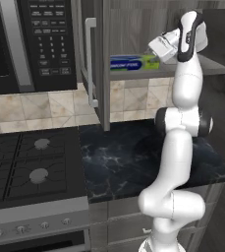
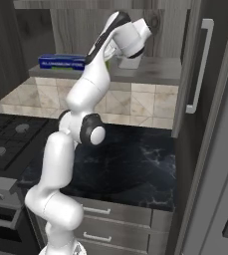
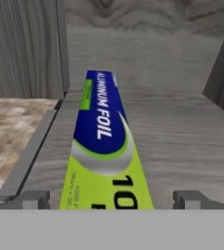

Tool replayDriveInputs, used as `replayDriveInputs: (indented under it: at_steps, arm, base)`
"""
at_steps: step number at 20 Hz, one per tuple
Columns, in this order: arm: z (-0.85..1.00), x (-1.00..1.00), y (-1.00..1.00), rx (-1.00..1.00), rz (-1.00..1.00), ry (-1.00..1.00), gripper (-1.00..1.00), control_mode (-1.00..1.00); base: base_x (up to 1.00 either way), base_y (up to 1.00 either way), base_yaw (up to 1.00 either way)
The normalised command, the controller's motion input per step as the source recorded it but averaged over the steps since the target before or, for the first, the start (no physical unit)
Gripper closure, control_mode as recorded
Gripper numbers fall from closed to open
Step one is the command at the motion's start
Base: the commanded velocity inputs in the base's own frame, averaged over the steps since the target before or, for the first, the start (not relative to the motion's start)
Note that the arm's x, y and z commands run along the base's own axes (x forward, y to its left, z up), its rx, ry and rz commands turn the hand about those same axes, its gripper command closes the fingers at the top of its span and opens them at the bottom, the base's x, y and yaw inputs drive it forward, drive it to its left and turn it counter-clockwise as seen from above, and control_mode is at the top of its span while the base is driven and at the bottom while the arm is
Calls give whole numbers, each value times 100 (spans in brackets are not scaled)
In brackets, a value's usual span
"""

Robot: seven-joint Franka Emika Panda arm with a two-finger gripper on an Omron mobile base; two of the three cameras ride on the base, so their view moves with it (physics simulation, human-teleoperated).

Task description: Retrieve the tupperware and aluminum foil from the cabinet and place them on the dining counter near the plate with tomato and chicken drumstick to prepare for storing leftovers.

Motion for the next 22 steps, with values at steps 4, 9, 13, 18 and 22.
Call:
replayDriveInputs:
  at_steps: [4,9,13,18,22]
  arm:
    - [-37,0,0,-13,1,-7,100,-100]
    - [-41,-4,0,-6,1,-14,100,-100]
    - [-17,-69,7,0,0,-15,100,-100]
    - [-37,-100,8,1,-5,-13,100,-100]
    - [-43,-100,43,4,-11,-17,100,-100]
  base:
    - [0,0,0]
    - [0,0,0]
    - [0,0,0]
    - [0,0,0]
    - [0,0,0]
